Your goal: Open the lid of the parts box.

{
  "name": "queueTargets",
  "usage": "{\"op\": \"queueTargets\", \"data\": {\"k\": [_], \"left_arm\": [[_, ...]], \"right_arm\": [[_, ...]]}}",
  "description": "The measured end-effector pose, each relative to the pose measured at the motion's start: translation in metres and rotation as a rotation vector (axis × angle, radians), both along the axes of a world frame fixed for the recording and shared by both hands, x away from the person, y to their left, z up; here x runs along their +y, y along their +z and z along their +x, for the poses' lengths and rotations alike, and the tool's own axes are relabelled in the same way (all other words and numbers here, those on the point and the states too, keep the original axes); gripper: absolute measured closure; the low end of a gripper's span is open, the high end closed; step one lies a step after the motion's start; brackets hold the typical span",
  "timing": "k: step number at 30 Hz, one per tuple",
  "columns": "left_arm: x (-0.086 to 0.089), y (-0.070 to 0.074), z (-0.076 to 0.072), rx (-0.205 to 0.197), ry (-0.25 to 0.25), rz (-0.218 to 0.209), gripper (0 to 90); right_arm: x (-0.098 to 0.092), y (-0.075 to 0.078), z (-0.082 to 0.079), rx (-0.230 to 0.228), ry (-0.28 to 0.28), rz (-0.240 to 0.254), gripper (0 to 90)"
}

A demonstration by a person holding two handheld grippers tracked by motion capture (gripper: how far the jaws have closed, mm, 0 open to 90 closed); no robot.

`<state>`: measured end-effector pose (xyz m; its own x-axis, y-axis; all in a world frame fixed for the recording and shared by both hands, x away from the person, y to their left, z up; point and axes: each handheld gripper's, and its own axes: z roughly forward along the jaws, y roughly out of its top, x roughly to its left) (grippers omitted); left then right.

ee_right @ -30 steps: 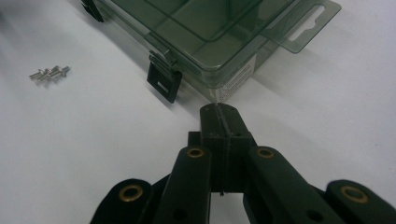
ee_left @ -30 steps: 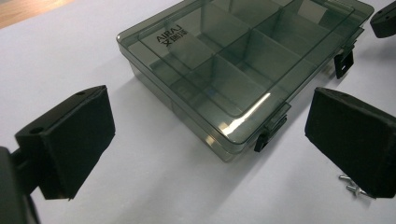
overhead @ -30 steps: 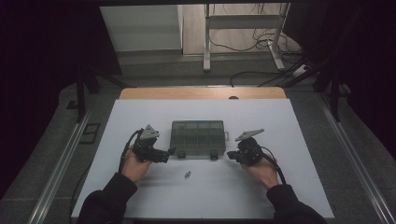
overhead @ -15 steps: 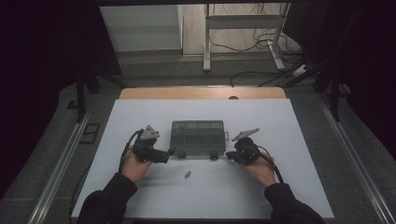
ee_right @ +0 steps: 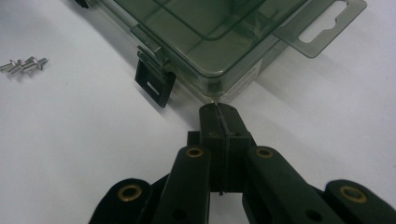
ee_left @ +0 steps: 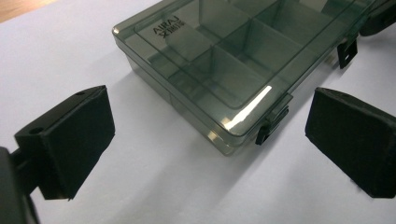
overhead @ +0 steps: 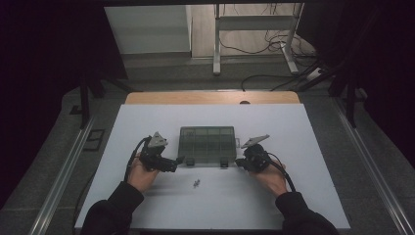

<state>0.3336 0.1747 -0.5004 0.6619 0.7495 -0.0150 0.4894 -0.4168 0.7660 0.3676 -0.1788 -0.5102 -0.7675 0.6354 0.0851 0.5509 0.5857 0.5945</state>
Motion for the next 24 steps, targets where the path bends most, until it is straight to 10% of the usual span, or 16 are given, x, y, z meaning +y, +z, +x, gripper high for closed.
{"op": "queueTargets", "data": {"k": [24], "left_arm": [[0.0012,-0.003,0.0,0.013,-0.005,0.03,2.1]], "right_arm": [[-0.003,0.0073,-0.0035,-0.014,-0.006,0.034,88.9]]}}
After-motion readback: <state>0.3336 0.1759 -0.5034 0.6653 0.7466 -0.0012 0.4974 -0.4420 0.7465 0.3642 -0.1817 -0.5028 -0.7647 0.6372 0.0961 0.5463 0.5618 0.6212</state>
